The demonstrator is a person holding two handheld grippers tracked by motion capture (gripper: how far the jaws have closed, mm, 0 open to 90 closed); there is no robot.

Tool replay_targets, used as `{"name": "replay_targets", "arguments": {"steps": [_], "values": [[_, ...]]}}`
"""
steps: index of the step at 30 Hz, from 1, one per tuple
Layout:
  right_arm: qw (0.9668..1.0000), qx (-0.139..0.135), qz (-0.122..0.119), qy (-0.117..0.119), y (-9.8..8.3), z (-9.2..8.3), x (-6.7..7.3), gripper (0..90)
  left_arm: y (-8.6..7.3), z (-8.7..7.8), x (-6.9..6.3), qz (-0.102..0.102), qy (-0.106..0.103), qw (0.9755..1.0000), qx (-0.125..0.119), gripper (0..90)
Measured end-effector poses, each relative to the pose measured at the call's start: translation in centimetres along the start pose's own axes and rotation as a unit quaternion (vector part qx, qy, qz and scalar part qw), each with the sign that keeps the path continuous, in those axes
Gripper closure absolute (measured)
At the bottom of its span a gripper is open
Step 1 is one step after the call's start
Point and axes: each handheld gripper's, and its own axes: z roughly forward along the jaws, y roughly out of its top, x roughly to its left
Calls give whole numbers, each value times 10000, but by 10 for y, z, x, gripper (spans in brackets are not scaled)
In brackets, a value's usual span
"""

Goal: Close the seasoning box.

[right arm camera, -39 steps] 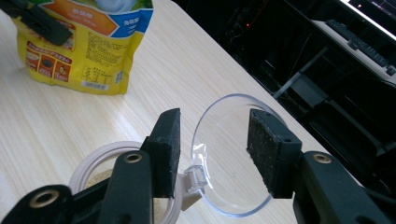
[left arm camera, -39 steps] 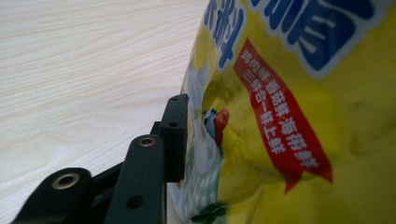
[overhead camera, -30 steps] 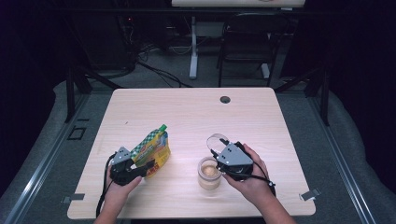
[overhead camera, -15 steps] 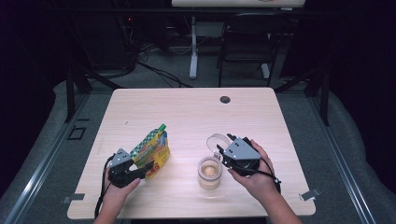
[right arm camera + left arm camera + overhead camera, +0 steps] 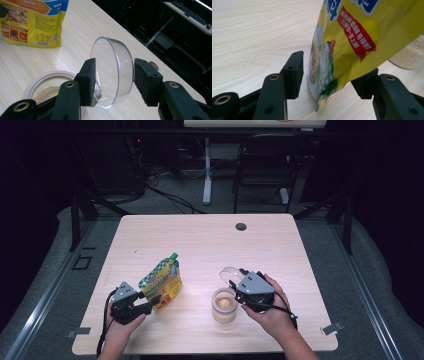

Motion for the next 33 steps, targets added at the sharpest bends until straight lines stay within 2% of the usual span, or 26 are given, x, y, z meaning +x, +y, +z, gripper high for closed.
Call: {"name": "replay_targets", "arguments": {"steps": [3,9,14,23,33], "values": [[10000,-55,-39,65,0,-5,6,541,0,-1,0,18,21,10000,-10,486],[9992,-64,-360,155,-2,-12,24,579,0,0,-1,79,31,10000,39,486],[9987,-44,-420,288,-8,-15,33,593,0,1,-1,79,42,9999,75,486],[9988,-113,-427,226,-11,-15,36,594,-3,-5,0,81,52,9999,89,487],[9975,-155,-684,50,-15,-15,46,592,-7,-9,0,37,74,9999,74,487]]}}
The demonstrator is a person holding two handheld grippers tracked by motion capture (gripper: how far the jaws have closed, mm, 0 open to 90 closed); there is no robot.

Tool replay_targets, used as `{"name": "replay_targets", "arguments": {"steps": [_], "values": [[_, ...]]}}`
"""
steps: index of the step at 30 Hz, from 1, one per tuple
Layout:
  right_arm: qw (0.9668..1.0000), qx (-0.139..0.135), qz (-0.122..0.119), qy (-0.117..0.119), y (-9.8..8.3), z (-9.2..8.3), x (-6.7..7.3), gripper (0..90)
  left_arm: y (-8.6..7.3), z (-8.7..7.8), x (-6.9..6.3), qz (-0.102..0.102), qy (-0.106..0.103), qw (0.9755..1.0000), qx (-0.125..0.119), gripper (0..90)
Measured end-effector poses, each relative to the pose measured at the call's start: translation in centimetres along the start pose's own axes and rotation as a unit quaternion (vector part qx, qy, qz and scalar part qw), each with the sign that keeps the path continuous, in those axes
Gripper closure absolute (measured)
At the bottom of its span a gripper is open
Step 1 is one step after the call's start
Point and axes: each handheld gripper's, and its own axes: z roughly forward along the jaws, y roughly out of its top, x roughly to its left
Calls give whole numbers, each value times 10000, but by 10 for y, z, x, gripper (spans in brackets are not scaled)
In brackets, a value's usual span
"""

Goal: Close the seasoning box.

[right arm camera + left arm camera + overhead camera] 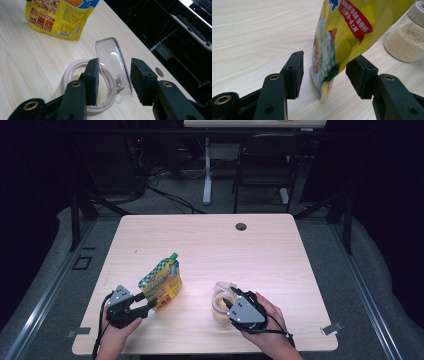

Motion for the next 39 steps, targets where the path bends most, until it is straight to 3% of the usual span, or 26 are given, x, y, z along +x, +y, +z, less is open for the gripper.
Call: {"name": "replay_targets", "arguments": {"steps": [13,20,30,33,39], "values": [[9995,11,-294,-101,-5,1,14,567,-2,-6,-4,52,-45,10000,8,487],[9991,8,-392,-167,-10,2,20,542,-5,-8,-2,-32,-59,10000,29,487],[9995,9,-299,-132,-15,4,23,498,-6,-4,-5,-66,-124,9999,39,487],[9997,21,-246,-10,-15,5,25,481,-6,-3,-6,-35,-136,9999,44,488],[9994,40,-351,55,-15,4,30,482,-6,-3,-8,-16,-128,9999,52,487]]}}
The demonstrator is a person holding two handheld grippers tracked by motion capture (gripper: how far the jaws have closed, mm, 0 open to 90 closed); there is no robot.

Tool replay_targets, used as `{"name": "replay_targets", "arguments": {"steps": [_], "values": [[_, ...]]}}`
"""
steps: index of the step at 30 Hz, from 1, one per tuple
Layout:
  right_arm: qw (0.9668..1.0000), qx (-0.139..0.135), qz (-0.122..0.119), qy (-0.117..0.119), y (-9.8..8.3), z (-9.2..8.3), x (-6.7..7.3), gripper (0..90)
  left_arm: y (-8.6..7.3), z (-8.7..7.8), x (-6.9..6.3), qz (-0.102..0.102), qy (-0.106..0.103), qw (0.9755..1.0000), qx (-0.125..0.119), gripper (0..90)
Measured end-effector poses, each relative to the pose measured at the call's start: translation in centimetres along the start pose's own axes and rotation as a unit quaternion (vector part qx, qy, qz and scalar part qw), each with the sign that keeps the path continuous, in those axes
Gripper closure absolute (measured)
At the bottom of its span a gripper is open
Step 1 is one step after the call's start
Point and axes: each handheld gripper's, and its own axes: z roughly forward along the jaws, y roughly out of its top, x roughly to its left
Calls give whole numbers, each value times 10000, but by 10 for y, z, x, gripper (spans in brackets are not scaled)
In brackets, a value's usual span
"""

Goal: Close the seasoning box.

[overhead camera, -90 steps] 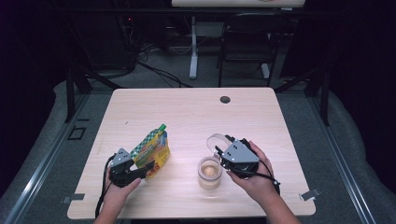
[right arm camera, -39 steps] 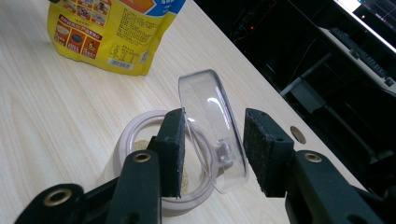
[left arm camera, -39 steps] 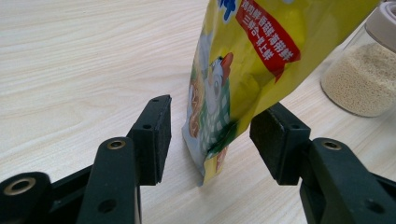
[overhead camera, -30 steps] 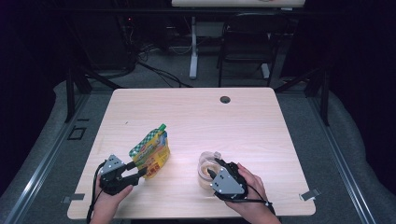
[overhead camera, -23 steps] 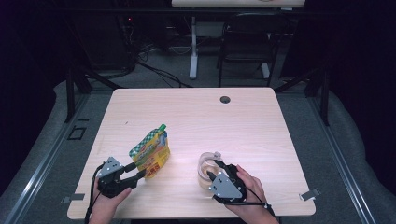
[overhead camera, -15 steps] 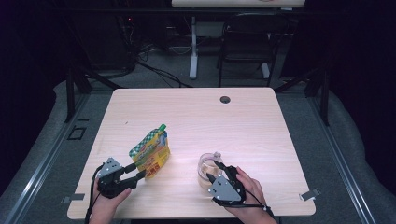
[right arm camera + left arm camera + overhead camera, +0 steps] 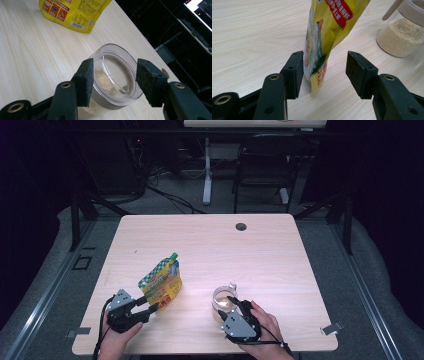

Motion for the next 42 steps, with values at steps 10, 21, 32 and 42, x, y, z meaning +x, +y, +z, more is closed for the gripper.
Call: {"name": "replay_targets", "arguments": {"steps": [10,21,32,42], "values": [[9998,1,185,101,-1,-2,-3,482,0,0,0,-3,6,10000,-6,487],[9988,-22,445,197,-1,-3,-9,491,1,-1,-2,25,-5,10000,-38,487],[9975,-3,677,200,-3,-11,-21,502,1,-3,-2,28,4,10000,-63,487],[9938,96,1104,8,-19,-23,-43,514,1,-4,-2,36,4,10000,-60,490]]}}
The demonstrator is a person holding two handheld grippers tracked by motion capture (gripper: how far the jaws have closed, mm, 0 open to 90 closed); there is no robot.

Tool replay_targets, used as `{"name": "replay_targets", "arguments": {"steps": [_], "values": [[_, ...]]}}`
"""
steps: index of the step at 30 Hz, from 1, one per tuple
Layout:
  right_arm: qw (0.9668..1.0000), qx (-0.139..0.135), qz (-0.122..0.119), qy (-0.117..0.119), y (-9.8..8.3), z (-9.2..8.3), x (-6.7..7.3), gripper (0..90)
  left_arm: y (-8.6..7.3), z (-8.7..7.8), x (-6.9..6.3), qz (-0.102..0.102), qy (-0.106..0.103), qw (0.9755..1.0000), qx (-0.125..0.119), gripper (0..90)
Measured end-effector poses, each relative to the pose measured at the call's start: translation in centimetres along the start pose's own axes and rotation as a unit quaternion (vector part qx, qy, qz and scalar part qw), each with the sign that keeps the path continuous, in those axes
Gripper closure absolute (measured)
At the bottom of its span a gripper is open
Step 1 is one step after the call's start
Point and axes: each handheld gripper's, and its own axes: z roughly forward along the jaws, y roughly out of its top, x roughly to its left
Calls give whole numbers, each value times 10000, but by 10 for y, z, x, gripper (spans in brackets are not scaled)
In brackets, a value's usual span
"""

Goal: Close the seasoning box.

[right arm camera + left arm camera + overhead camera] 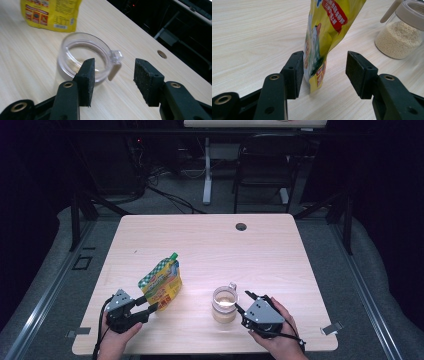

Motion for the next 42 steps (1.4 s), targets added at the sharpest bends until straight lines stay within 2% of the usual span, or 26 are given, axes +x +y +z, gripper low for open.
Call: {"name": "replay_targets", "arguments": {"steps": [3,9,17,22,31,36,42], "values": [[9998,31,188,-78,-5,-2,-8,514,0,0,0,2,2,10000,6,490],[9986,174,407,-292,-18,-7,-22,514,-1,1,-1,-25,7,10000,13,491],[9946,357,845,-487,-38,-8,-36,511,-1,1,0,-8,2,10000,24,491],[9925,391,1054,-471,-49,-4,-38,507,-1,2,0,2,-4,10000,33,491],[9901,451,1240,-477,-64,0,-40,507,-2,5,1,3,-32,10000,59,491],[9890,479,1325,-452,-69,3,-39,504,-2,8,2,70,-4,9998,171,491],[9866,567,1499,-316,-77,9,-40,504,-3,9,3,75,29,9998,203,491]]}}
